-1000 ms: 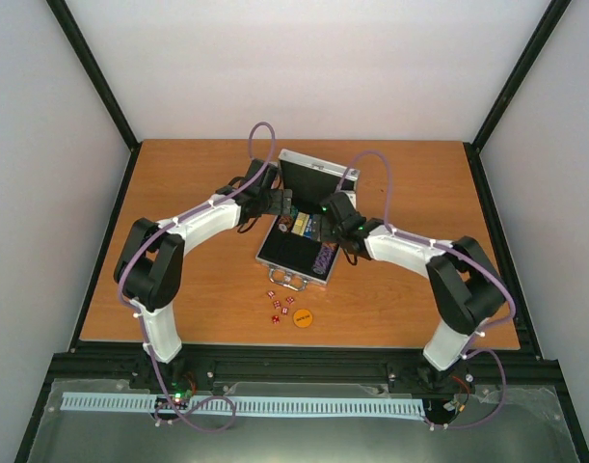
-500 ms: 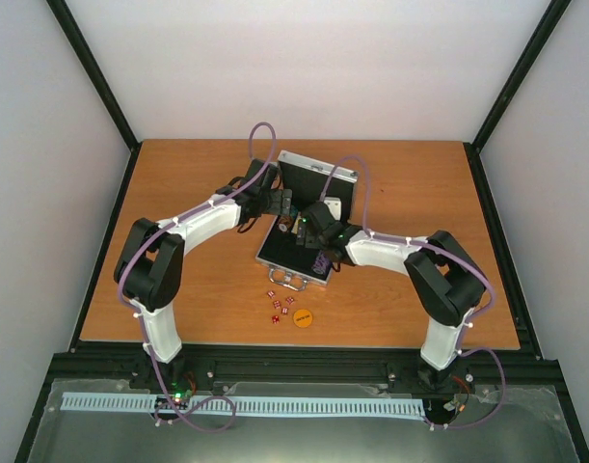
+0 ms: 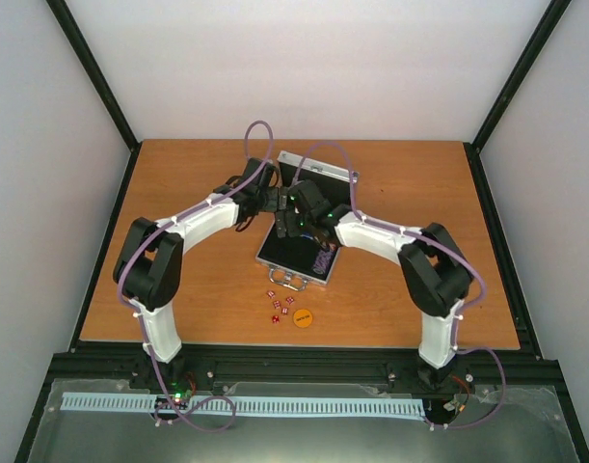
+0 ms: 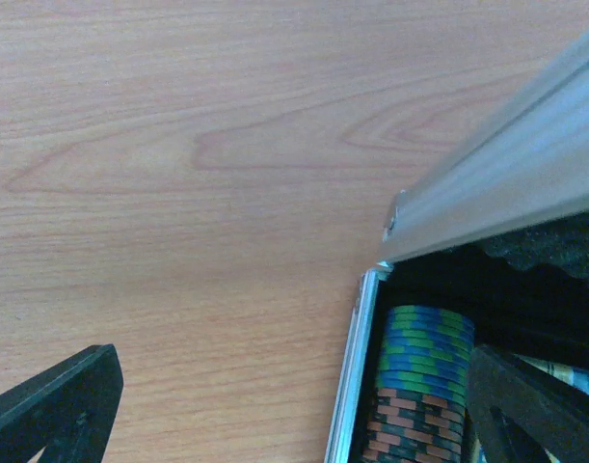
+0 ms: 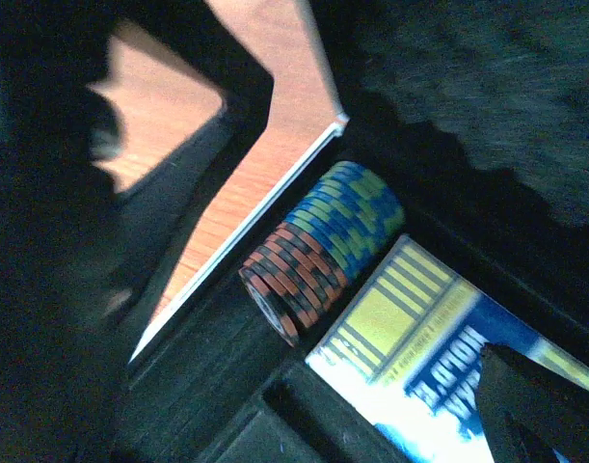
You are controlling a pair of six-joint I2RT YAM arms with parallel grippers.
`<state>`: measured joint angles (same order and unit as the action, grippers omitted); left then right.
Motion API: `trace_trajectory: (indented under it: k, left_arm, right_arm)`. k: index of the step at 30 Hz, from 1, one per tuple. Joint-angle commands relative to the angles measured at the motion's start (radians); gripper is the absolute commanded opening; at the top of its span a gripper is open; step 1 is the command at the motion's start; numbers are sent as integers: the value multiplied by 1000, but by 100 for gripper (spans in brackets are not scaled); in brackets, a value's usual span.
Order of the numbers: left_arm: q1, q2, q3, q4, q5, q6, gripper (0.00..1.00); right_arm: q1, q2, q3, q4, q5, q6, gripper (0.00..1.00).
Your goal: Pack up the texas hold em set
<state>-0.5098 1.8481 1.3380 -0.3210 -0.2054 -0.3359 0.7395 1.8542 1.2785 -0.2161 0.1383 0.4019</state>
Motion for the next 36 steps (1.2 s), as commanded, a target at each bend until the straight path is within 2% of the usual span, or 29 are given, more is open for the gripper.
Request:
trace_trajectory:
  k: [1,9,21,36]
  left_arm:
    - [1,-35,13,0,-12,18,100]
    - [1,-45,7,4,-22,25,100]
    - [1,-35,11,1,-29,31,100]
    - [1,-35,11,-9,-44,37,100]
  right_arm:
    - [-34,140,121,-127,-131,-148,100]
    - [-44,176,118,-155,14,-263,100]
    - [-66,208,73,-99,68,-441,100]
    - [-141,279,80,-221,-314,-521,100]
